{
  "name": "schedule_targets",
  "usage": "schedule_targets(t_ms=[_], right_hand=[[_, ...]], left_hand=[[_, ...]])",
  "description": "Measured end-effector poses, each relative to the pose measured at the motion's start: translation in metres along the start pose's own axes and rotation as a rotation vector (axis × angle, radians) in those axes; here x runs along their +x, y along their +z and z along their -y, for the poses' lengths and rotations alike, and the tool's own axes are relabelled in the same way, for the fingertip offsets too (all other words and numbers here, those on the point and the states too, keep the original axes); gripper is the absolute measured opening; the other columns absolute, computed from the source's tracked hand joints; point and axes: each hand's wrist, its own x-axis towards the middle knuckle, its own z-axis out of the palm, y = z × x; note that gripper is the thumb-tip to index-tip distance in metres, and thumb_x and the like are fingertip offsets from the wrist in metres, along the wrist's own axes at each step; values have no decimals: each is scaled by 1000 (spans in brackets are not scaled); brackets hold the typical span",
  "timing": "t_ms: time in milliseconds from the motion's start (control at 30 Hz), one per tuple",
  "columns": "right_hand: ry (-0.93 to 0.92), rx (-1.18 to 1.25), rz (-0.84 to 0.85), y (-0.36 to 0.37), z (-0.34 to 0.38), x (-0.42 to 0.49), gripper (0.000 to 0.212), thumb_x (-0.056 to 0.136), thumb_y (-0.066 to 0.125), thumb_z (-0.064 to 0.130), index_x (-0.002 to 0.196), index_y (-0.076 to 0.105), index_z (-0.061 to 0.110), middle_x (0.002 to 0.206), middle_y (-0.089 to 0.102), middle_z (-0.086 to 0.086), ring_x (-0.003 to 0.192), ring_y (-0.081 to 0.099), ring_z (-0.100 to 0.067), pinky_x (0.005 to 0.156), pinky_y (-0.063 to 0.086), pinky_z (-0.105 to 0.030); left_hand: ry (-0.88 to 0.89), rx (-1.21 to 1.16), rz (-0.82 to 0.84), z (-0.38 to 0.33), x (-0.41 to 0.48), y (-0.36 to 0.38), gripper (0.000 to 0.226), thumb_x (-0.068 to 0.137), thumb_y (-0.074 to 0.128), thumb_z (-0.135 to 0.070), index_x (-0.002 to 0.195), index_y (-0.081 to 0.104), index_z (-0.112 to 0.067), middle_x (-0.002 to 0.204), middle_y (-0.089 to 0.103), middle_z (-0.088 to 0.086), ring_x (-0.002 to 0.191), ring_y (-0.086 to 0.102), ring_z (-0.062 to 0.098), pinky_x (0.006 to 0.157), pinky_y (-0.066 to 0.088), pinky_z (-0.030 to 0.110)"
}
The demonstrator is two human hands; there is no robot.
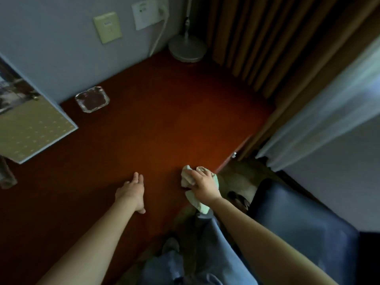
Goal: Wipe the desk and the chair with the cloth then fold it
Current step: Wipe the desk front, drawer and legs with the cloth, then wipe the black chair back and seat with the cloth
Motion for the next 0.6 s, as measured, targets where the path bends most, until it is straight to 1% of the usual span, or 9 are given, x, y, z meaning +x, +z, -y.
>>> schedule_targets(t_ms=[33, 133, 233, 300, 367, 400, 467, 500, 600], right_hand=[[80, 180, -40, 2, -2, -12, 49, 89, 60, 19, 135, 46, 26, 132, 53, -1, 124, 42, -25, 105, 35, -40], [407, 979, -110, 1, -15, -64, 40, 84, 69, 14, 122, 57, 22, 116, 64, 1, 103, 61, -14, 89, 51, -29], [626, 1462, -330, 5, -45, -123, 37, 83, 69, 12, 119, 60, 14, 112, 67, -10, 103, 63, -25, 93, 51, -39], [713, 1659, -562, 3, -67, -163, 35, 78, 72, 19, 110, 61, 14, 105, 68, -11, 96, 64, -27, 89, 51, -42], [775, 1810, -795, 0, -93, -205, 44, 66, 78, 30, 103, 61, 14, 94, 66, -12, 88, 64, -27, 81, 52, -42], [786, 1876, -862, -2, -100, -221, 40, 69, 76, 29, 103, 60, 14, 92, 65, -13, 88, 63, -29, 82, 51, -44], [780, 1965, -971, -4, -114, -252, 17, 84, 63, 20, 100, 59, 15, 86, 67, -12, 85, 63, -31, 84, 49, -49], [765, 2004, -1036, -3, -122, -269, 9, 89, 57, 16, 98, 58, 15, 83, 67, -12, 82, 63, -30, 81, 50, -48], [754, 2073, -1228, -4, -143, -320, 13, 91, 49, 8, 99, 56, 15, 86, 64, -11, 80, 62, -29, 75, 49, -44]], left_hand=[[0, 25, -13, 0, -1, 2, 112, 78, 74, -35, 150, -10, -15, 157, -16, 5, 145, 12, 29, 109, 33, 40], [-20, 101, -53, -12, -10, 5, 98, 87, 62, -40, 150, -5, -9, 157, -7, 15, 140, 27, 32, 103, 41, 37], [-53, 133, -109, -30, -9, 16, 81, 95, 49, -38, 150, 1, -4, 156, 4, 22, 137, 33, 34, 98, 45, 34], [-42, 158, -158, -47, -4, 19, 70, 96, 46, -30, 150, 10, -3, 155, 10, 22, 137, 33, 34, 97, 45, 36], [2, 174, -206, -72, -3, 18, 65, 96, 44, -27, 148, 16, -2, 154, 16, 22, 133, 39, 32, 94, 47, 34], [28, 191, -219, -80, -3, 17, 62, 96, 44, -28, 147, 20, -2, 153, 20, 22, 129, 44, 29, 90, 49, 31], [113, 224, -230, -103, -8, 16, 53, 96, 44, -31, 142, 35, -7, 149, 29, 18, 120, 51, 24, 80, 49, 26], [165, 248, -222, -117, -10, 16, 51, 95, 45, -32, 140, 40, -9, 147, 32, 17, 119, 51, 24, 80, 48, 27], [258, 249, -196, -169, -18, 14, 52, 93, 45, -33, 140, 40, -10, 143, 34, 16, 121, 48, 29, 92, 47, 35]])
